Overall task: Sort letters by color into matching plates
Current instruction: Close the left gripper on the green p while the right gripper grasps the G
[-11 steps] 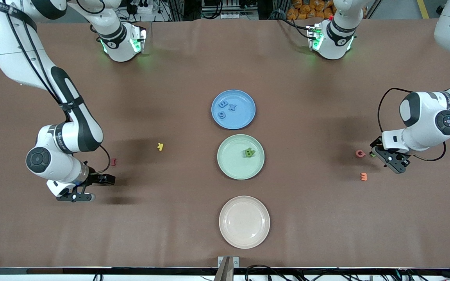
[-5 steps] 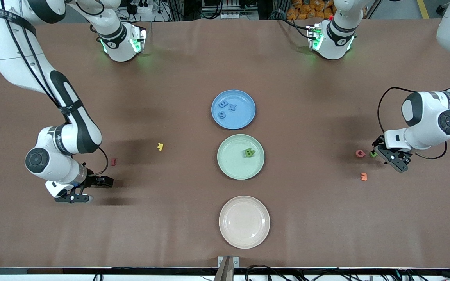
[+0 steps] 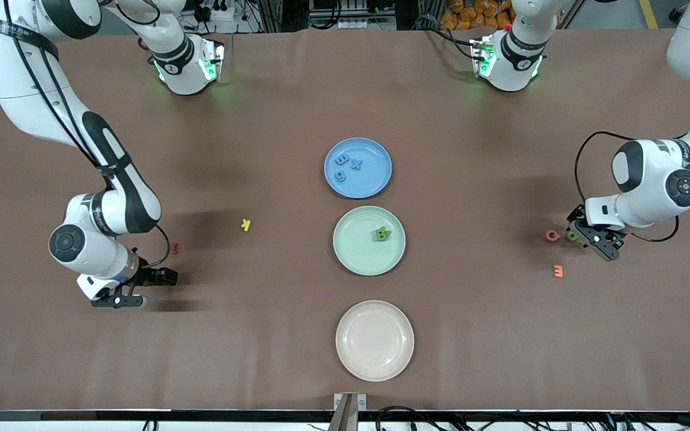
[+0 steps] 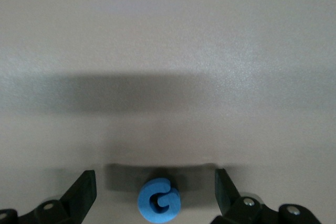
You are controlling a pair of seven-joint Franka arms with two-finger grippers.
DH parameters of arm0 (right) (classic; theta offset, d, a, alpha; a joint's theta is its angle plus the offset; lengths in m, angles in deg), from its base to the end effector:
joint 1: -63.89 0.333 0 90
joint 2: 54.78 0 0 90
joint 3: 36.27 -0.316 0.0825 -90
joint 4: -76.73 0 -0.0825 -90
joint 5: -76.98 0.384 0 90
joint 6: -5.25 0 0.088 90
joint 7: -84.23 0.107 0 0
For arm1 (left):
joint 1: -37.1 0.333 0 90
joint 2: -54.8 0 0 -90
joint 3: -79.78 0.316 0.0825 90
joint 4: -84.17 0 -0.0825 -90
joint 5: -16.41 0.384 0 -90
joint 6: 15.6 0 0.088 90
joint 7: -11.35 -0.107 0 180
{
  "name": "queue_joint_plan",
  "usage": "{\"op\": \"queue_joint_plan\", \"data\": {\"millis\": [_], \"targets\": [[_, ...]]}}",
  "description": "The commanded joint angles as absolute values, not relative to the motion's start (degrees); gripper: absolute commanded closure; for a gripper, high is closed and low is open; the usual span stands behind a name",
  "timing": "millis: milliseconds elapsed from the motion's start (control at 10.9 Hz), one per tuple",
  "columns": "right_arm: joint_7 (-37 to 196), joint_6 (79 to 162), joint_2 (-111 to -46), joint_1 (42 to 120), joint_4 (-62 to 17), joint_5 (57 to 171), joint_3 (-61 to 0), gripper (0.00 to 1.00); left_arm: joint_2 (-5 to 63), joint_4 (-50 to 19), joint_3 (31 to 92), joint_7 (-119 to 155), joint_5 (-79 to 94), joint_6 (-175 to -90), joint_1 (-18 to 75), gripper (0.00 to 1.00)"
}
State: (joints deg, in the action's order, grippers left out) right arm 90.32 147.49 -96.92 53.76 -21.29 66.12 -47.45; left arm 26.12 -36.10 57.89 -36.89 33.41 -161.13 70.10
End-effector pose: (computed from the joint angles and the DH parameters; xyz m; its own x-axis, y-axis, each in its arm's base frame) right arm 0.6762 0.0005 0.1741 0.9985 0.0059 0.0547 0.0066 -0.9999 -0.0126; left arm 0.5691 0.1076 0.1926 0.6576 -0.7533 0.0084 -0.7534 -0.6575 0.0134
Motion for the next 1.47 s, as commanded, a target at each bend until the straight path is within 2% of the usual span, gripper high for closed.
{"op": "queue_joint_plan", "data": {"millis": [0, 92, 552, 828, 1012, 1104, 1380], "targets": [[89.77, 148.51, -96.18, 52.03, -23.55, 64.23, -48.22, 0.0, 25.71, -36.86, 57.37, -36.02, 35.05, -162.2, 71.29, 0.38], [89.77, 148.42, -96.09, 51.94, -23.55, 64.06, -48.22, 0.0, 25.71, -36.86, 57.37, -36.02, 35.05, -162.29, 71.29, 0.38], [89.86, 148.42, -96.01, 52.12, -23.55, 64.14, -48.31, 0.33, 24.66, -36.77, 57.37, -36.02, 35.05, -163.16, 71.29, 0.47], [89.94, 148.42, -96.09, 52.2, -23.55, 64.06, -48.31, 0.48, 24.65, -36.51, 57.37, -36.02, 35.05, -163.08, 71.02, 0.6], [90.03, 148.6, -96.09, 52.29, -23.55, 64.06, -48.31, 0.56, 24.74, -36.51, 57.37, -35.76, 35.13, -163.08, 70.67, 0.81], [90.03, 148.68, -96.09, 52.38, -23.55, 64.06, -48.31, 0.59, 24.83, -36.42, 57.37, -35.49, 35.13, -163.17, 70.67, 0.98], [90.03, 149.21, -96.18, 52.55, -23.56, 64.06, -48.31, 0.67, 25.18, -36.07, 57.28, -35.4, 35.13, -163.08, 70.67, 1.0]]}}
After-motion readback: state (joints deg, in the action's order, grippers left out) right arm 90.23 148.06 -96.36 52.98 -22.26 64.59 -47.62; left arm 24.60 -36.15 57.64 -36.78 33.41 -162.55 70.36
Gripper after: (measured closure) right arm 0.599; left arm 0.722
